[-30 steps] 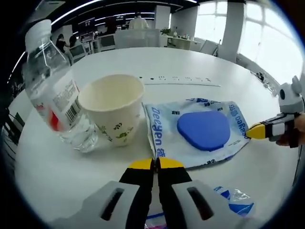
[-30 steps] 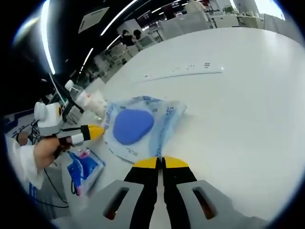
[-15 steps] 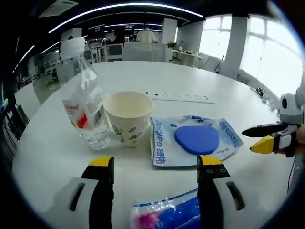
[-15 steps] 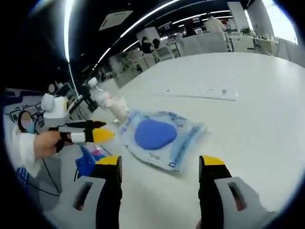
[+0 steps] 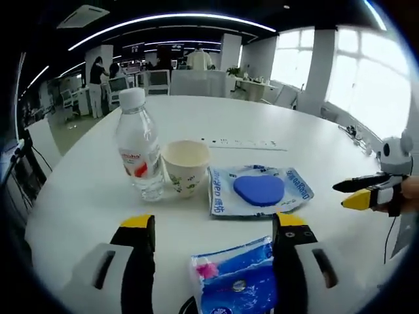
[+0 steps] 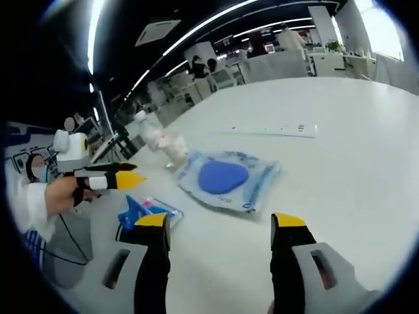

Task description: Arrange the tabletop items into an orderly group along one side of the table until the central work area is clear of visible clutter.

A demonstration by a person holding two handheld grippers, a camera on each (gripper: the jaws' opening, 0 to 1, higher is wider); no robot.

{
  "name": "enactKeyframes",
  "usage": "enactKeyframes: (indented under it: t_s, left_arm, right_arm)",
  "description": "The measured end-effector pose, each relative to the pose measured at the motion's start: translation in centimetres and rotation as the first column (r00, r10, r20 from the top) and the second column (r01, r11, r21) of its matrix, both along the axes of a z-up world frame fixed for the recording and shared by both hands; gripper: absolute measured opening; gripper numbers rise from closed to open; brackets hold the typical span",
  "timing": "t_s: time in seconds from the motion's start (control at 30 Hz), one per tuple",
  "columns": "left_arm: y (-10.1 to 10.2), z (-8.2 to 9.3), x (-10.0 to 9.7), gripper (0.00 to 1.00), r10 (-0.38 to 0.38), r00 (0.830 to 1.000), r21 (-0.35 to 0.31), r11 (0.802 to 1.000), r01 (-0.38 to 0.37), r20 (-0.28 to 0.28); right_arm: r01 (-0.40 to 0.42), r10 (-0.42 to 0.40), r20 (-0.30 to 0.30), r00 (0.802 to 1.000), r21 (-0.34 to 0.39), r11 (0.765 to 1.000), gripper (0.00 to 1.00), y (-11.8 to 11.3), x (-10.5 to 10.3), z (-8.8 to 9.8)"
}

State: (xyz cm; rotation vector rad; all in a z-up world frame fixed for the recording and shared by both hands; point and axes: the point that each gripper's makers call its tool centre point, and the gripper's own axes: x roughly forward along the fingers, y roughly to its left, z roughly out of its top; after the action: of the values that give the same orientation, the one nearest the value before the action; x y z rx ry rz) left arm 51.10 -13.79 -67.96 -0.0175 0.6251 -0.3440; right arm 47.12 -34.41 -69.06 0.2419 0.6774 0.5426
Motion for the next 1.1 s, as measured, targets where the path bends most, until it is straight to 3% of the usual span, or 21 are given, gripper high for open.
enactKeyframes:
  t_s: [0.27,0.6,0.8,0.9,1.1]
  left_arm:
    - [1.0,-0.4,-0.8,0.73,-0.001,1.000,0.007,1.000,0.001,-0.014]
    - [0.7,-0.4,-0.8,0.73,-0.024,1.000,0.002,1.000,0.024,-0.014]
    - [1.4,-1.0,-1.9,0.71,-0.032,0.999,-0.004,0.999,0.032,-0.035]
    - [1.9,-1.4,-3.0,0.70,-0.041,0.998,0.003,0.999,0.041,-0.047]
    - [3.7,-2.5,-4.5,0.68,0.010,0.997,-0.012,1.000,-0.011,-0.074]
  right_arm:
    - [0.008,-0.008,-0.005,1.000,0.006,1.000,0.59,0.3,-1.5,0.0]
    - [0.007,-0.007,-0.022,1.000,-0.023,1.000,0.57,-0.1,-1.5,-0.1]
    - [-0.024,0.024,-0.018,1.000,0.000,1.000,0.52,1.9,-2.0,0.2]
    - [-0.064,0.064,-0.043,0.997,0.007,0.998,0.52,3.6,-2.7,-0.6]
    - [-0.125,0.127,-0.087,0.988,0.027,0.992,0.50,6.1,-4.1,-1.8]
